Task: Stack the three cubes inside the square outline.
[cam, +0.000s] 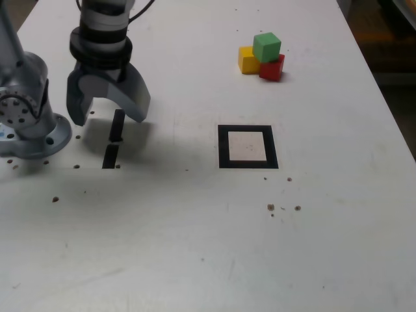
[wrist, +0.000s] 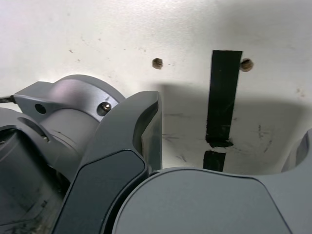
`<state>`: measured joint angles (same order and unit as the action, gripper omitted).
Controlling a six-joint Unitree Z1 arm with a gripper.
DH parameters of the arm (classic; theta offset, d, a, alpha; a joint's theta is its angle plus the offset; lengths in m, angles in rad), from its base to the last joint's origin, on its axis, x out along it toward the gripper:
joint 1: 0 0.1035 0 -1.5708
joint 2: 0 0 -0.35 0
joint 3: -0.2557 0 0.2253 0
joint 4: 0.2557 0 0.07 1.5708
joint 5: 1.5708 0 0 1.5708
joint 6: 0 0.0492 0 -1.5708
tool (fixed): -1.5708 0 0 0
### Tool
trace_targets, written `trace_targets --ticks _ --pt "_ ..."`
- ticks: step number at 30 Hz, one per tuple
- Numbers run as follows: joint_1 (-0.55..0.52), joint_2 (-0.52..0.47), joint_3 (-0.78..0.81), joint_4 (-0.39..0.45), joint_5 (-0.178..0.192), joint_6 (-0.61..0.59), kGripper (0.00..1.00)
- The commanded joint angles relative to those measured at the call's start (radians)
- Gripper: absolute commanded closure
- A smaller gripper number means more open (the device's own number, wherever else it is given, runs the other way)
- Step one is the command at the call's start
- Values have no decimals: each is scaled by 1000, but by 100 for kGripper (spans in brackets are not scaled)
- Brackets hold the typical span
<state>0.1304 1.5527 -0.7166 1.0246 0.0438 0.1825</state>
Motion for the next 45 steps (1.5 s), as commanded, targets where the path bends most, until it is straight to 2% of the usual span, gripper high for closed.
trace_targets --ticks 1,6,10,13,15,21,24,26,32,37,41,45 --pt "1 16 -7 -2 -2 3 3" --pt "1 40 -12 -8 -1 6 3" --pt "3 22 -25 -4 9 7 1" --pt "4 3 -86 41 20 12 0" --pt "4 0 -172 114 32 20 0" --pt "4 47 -626 437 102 99 0" --pt "8 92 -865 544 117 158 0" --pt "14 129 -1014 585 118 185 0" --pt "35 297 -1374 609 122 184 1" --pt "44 416 -1565 605 141 154 2" --pt "73 432 -1613 608 166 130 2" --pt "116 432 -1610 610 174 120 2"
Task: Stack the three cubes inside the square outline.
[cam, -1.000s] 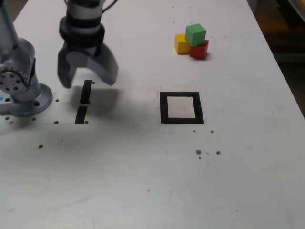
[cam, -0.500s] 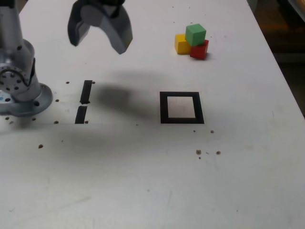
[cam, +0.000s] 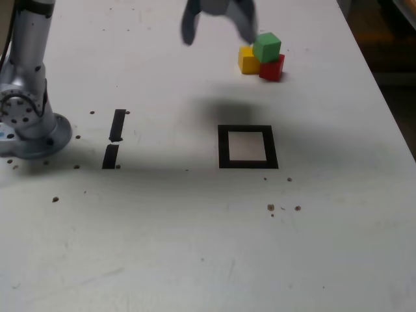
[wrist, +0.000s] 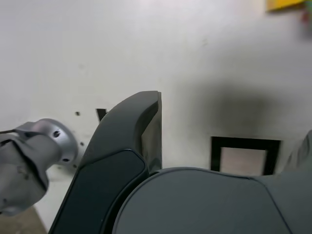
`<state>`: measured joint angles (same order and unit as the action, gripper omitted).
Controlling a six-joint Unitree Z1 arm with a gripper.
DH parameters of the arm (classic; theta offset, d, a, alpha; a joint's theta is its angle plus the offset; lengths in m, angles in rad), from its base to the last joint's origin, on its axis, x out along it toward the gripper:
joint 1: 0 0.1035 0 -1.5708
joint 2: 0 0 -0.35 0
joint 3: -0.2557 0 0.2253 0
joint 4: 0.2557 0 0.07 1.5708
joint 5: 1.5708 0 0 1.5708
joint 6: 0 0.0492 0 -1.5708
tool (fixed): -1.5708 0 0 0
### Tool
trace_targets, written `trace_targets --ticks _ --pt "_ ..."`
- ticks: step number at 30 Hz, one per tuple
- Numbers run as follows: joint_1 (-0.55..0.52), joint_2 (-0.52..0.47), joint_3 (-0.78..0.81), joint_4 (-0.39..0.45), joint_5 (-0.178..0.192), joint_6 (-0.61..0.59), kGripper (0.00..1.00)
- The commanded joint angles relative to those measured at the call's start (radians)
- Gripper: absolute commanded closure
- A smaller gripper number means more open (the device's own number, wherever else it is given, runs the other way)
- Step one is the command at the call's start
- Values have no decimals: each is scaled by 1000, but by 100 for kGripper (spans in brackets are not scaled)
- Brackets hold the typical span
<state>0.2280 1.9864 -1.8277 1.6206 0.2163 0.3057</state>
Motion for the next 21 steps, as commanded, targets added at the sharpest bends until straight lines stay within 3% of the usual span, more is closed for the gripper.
trace_targets --ticks 1,8,13,21 --pt "29 2 -493 15 1 -5 2" --pt "90 93 -448 15 -34 -52 2" --pt "101 155 -428 14 -53 -175 2" --pt "107 172 -335 15 -86 -397 3"
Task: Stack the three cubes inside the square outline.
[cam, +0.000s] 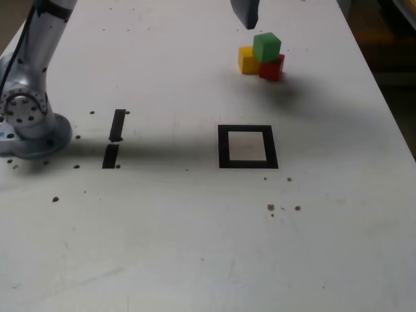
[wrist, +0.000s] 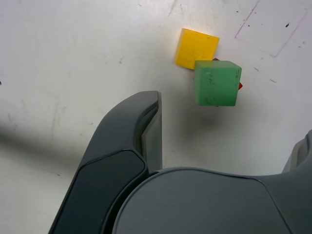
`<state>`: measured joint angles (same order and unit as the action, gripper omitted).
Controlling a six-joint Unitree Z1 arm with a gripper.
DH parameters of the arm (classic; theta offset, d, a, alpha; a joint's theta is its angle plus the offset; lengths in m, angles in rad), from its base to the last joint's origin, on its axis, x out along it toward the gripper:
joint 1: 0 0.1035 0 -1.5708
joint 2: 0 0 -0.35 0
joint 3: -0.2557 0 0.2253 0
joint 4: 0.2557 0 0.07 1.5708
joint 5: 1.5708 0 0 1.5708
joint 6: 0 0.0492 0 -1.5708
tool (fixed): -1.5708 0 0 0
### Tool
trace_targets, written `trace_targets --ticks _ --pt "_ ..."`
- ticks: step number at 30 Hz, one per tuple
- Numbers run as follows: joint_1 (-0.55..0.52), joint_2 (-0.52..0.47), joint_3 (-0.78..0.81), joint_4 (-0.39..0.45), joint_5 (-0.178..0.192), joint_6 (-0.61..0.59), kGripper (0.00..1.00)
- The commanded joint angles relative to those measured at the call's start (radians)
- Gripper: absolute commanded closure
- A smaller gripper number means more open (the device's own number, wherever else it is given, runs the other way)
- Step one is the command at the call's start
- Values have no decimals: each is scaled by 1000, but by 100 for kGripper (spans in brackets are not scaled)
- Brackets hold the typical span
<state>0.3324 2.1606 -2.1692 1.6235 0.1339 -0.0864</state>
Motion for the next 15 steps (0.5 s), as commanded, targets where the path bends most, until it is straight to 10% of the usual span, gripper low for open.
trace_targets --ticks 1,15 --pt "6 1 15 12 -9 -14 3" --pt "41 106 33 7 -21 -25 4"
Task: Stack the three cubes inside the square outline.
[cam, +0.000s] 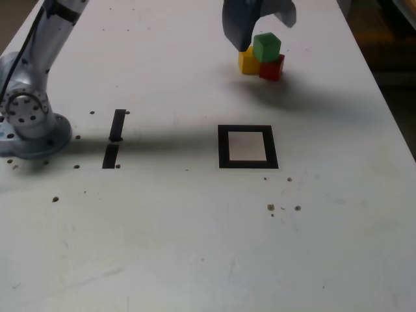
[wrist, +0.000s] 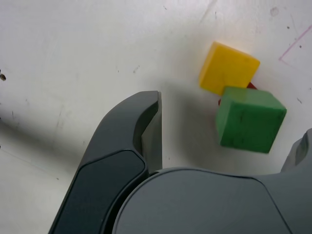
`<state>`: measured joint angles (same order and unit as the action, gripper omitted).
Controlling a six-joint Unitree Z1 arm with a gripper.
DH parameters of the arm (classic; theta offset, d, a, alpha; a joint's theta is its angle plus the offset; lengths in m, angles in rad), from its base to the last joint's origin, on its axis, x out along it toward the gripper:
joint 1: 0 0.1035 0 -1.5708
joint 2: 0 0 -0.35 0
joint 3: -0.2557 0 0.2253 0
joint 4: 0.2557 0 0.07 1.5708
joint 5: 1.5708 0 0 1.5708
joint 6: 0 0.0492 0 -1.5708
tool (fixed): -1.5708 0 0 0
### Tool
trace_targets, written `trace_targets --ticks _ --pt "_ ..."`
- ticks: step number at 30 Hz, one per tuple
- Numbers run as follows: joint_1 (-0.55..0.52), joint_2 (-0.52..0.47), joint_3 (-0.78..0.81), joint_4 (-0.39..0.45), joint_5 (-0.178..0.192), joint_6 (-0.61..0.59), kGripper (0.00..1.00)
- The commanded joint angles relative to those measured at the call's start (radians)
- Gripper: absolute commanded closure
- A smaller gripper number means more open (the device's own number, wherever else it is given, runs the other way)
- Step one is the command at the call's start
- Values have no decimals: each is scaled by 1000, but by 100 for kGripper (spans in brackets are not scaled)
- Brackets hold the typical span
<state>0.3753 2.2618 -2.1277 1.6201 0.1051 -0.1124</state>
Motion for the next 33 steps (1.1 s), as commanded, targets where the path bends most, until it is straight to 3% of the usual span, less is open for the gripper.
trace_targets --ticks 1,7,15,18,24,33 --pt "-2 8 -11 11 13 1 4" --pt "-1 47 -40 10 17 2 6" --pt "0 107 -70 7 2 -5 16" --pt "0 111 -82 7 7 -9 28" --pt "1 111 -113 0 9 -11 65" --pt "2 141 -112 -3 -38 -15 72"
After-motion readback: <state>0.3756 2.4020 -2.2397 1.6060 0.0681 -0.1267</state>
